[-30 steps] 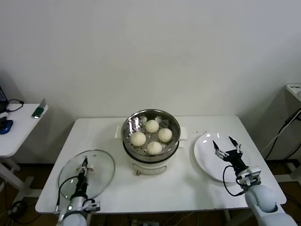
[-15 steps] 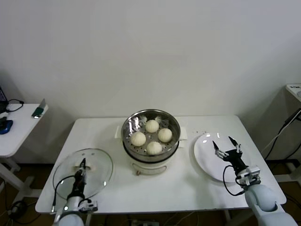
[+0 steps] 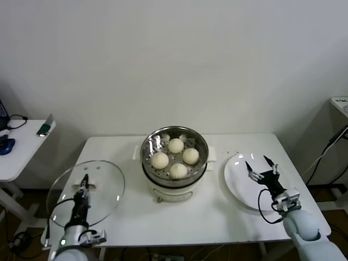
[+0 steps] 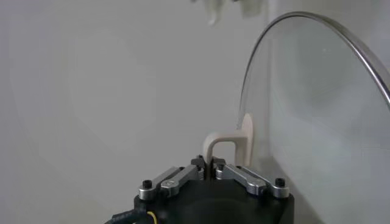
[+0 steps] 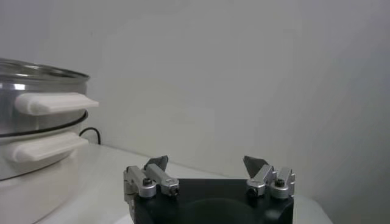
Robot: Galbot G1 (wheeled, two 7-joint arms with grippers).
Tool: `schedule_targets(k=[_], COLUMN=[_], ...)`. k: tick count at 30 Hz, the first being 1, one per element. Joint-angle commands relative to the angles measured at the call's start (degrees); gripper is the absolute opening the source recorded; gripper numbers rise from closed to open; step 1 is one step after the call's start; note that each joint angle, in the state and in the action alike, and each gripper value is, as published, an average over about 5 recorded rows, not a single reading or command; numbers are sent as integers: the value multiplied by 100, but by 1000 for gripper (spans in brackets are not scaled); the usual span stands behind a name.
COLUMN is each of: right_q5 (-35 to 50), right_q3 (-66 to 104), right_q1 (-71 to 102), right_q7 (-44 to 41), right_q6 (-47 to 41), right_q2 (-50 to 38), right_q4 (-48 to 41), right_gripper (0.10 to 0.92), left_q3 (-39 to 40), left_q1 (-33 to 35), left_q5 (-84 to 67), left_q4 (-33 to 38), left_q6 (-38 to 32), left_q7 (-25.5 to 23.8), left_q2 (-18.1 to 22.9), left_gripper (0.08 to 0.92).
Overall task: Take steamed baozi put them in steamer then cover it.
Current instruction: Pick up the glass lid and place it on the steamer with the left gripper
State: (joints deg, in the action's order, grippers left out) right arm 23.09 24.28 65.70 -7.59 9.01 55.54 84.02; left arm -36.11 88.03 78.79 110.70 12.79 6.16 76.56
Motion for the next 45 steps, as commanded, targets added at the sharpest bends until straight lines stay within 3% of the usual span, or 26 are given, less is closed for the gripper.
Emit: schedule_targets(k=[1,8,12,16,21,30,35,45], right_q5=[-29,-113,-242,-300,-341,-399,-422,-489], right_q3=[-305,-558,-754,-856,-955,-953,-880,-695], right_q1=[-290,-615,-795,-1008,-1167,-1223,-1187,-1046], right_q7=[26,-2,-57,-68,-71,-86,-83,-86], right_q6=[-1,31,59,70,80,106,106,115], right_q2=[-126,-79,-36,91,156,172,161,171], right_q4=[-165,-411,-551,-723,-868,-1011,-1005,-1000], right_gripper=[823,823,823,823,823,823,823,823], left_q3=[245,878,1643,2517,3397,4085,4363,4466], left_q1=[520,99,-566,-1328,-2213,-3415,-3658,-3790], left_q5=[-430,-827,-827,-582,-469,9,494,996], left_q4=[1571,1635,1617,1520,1249,634,253,-476], left_q6=[1256,1972,2392,2672,3043,3221,3221,3221], left_q7=[-263,-129,-467,-953,-1546,-2239,-2455,-2494], left_q2=[-843,-1756,-2212,-2264,-1966,-1083,-412,492], left_gripper=[147,147,147,147,147,147,147,147])
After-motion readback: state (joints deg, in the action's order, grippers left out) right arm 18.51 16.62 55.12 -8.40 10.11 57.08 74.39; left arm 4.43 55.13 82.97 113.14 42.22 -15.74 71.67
